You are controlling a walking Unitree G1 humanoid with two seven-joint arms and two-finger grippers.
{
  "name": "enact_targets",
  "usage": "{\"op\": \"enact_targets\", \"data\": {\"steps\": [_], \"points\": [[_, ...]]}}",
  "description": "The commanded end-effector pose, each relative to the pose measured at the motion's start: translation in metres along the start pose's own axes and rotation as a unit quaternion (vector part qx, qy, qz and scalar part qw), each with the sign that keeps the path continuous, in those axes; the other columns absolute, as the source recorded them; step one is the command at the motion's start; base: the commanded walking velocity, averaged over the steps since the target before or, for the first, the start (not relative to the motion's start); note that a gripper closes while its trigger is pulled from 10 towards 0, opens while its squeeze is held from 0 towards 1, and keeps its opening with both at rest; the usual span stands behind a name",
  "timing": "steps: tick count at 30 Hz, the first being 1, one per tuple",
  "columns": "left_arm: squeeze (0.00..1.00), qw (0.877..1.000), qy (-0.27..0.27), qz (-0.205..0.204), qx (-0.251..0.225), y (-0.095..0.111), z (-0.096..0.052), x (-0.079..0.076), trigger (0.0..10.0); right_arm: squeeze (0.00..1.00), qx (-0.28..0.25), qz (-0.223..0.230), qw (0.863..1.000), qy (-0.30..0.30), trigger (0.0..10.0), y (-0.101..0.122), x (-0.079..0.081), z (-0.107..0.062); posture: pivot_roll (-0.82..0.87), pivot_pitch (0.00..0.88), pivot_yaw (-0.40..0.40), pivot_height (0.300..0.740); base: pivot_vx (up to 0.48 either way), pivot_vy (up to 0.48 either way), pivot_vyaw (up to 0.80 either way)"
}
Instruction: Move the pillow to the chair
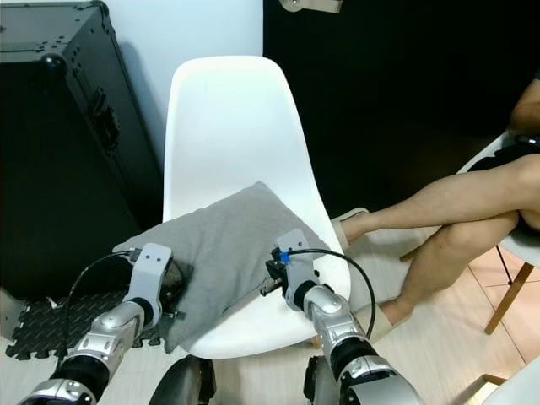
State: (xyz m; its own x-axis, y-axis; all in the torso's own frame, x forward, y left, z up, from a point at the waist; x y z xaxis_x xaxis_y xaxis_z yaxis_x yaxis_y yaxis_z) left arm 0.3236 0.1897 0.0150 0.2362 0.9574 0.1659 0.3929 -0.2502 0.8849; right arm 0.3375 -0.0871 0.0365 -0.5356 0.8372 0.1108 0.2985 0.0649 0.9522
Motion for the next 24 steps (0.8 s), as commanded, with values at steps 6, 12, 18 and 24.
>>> {"op": "enact_targets", "data": {"steps": [6, 12, 18, 24], "points": [[1.00, 1.000, -0.014, -0.008, -0.011, 0.003, 0.002, -0.005, 10.0, 0.00, 0.008, 0.000, 1.000, -0.005, 10.0, -0.006, -0.001, -0.002, 0.07, 0.165, -0.084, 0.616, 0.000, 0.000, 0.00], [1.00, 1.000, -0.008, -0.015, -0.009, -0.002, -0.002, 0.000, 10.0, 0.00, 0.008, -0.002, 1.000, -0.007, 10.0, -0.005, -0.001, -0.002, 0.08, 0.166, -0.084, 0.616, 0.000, 0.000, 0.00], [1.00, 0.998, 0.022, -0.052, -0.033, -0.014, -0.020, 0.001, 10.0, 0.00, 0.003, 0.001, 1.000, -0.017, 10.0, -0.002, -0.004, -0.001, 0.09, 0.158, -0.077, 0.616, 0.000, 0.000, 0.00], [0.05, 0.989, 0.072, -0.094, -0.087, -0.011, -0.043, 0.011, 10.0, 0.00, -0.014, 0.020, 0.999, -0.024, 10.0, 0.004, -0.006, 0.000, 0.09, 0.148, -0.066, 0.616, 0.000, 0.000, 0.00]]}}
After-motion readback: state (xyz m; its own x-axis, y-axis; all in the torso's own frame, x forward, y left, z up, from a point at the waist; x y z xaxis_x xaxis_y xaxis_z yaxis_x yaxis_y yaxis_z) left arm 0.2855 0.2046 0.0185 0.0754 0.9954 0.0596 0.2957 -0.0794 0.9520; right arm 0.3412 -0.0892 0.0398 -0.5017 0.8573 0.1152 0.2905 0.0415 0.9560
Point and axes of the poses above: a point about 5 cm out from each wrist's last joint towards the gripper, its own z axis pointing out of the wrist towards the gripper, its own y axis along the axis of the wrist's last joint, x = y × z, the point moved 2 cm from there along z, pointing out of the wrist towards the gripper, and after that the axes turned 5 degrees about z, right-handed, at the moved point
